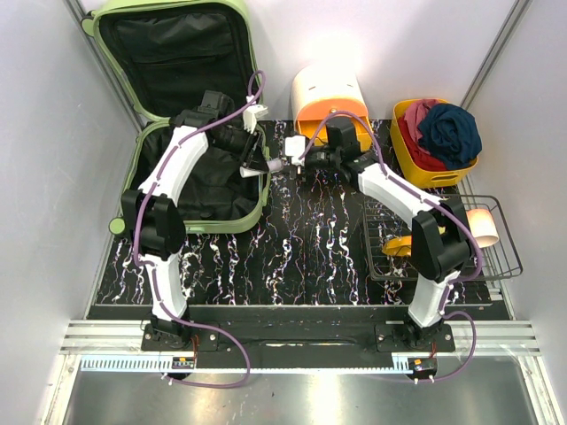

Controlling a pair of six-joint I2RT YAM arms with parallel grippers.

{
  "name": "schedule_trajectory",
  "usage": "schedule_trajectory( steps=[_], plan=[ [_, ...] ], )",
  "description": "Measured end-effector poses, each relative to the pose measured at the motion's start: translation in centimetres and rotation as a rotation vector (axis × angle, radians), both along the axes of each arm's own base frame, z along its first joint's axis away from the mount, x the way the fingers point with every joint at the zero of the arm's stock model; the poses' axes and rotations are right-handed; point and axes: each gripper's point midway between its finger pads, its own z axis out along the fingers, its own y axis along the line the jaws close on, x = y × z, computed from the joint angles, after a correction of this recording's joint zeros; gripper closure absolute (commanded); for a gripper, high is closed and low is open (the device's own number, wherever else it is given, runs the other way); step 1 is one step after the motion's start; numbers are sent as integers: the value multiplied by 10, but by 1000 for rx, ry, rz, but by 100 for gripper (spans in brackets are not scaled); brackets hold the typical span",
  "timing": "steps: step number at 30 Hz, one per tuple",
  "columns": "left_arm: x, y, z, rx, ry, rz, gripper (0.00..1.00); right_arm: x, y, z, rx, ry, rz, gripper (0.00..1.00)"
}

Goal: Open, take out, and arrange the luggage

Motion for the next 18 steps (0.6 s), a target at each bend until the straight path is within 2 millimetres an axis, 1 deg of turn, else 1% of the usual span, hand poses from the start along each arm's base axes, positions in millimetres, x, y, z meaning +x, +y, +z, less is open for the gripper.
schedule_trajectory(
  steps=[2,6,13,18],
  plan=[
    [-2,-3,1,-6,10,-2,98,-1,5,-6,-19,-15,26,32],
    [-6,-10,1,-12,26,-6,98,-1,7,-13,-51,-31,64,39],
    [-10,-20,3,-21,38,-8,99,-5,9,-17,-83,-54,105,43],
    [-12,-24,4,-24,46,-9,100,-7,7,-25,-115,-64,124,47]
  ],
)
